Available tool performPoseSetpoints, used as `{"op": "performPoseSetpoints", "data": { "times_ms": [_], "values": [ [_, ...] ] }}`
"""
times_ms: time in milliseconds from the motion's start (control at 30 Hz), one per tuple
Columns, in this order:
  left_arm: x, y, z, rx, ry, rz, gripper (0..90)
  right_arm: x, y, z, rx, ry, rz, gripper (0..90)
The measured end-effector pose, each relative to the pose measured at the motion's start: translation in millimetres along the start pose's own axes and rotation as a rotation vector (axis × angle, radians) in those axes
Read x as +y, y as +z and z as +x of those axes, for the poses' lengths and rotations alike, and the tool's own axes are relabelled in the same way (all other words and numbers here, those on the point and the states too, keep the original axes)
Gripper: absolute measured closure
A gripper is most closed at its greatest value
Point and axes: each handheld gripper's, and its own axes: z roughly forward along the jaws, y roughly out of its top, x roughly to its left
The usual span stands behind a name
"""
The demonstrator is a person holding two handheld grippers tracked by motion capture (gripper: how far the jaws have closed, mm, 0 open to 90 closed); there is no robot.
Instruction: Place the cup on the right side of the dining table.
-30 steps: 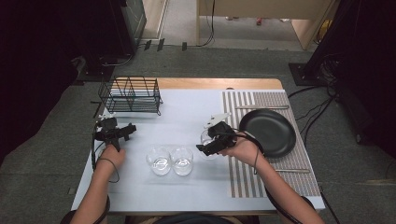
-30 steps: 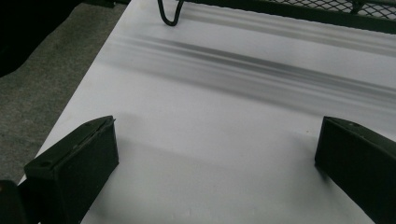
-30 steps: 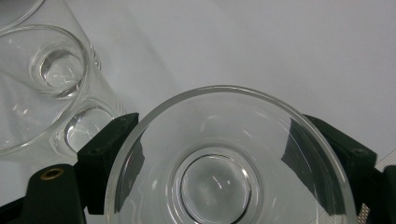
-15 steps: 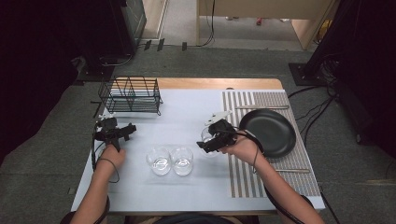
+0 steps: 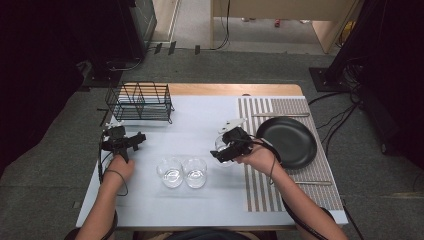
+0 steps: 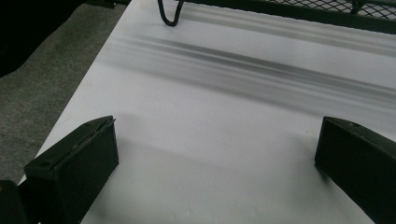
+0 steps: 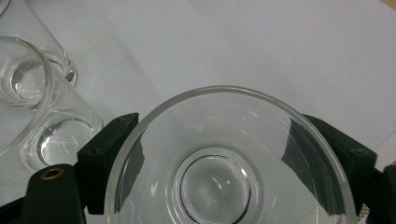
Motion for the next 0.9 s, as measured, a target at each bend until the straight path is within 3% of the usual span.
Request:
{"op": "performPoseSetpoints", "data": {
  "times_ms": [267,433,900],
  "values": [
    [0.0,0.0,0.0,0.0,0.0,0.0,0.0,1.3,1.8,-2.4,-0.012,0.006,-0.002,18.5],
    [0.0,0.0,0.0,0.0,0.0,0.0,0.0,1.6,3.1,-2.1,-0.015,-0.019,-0.005,18.6],
    [-0.2,0.0,-0.1,0.0,0.0,-0.002,0.0,4.4,6.3,-5.8,-0.026,0.003,-0.012,18.5]
  ]
}}
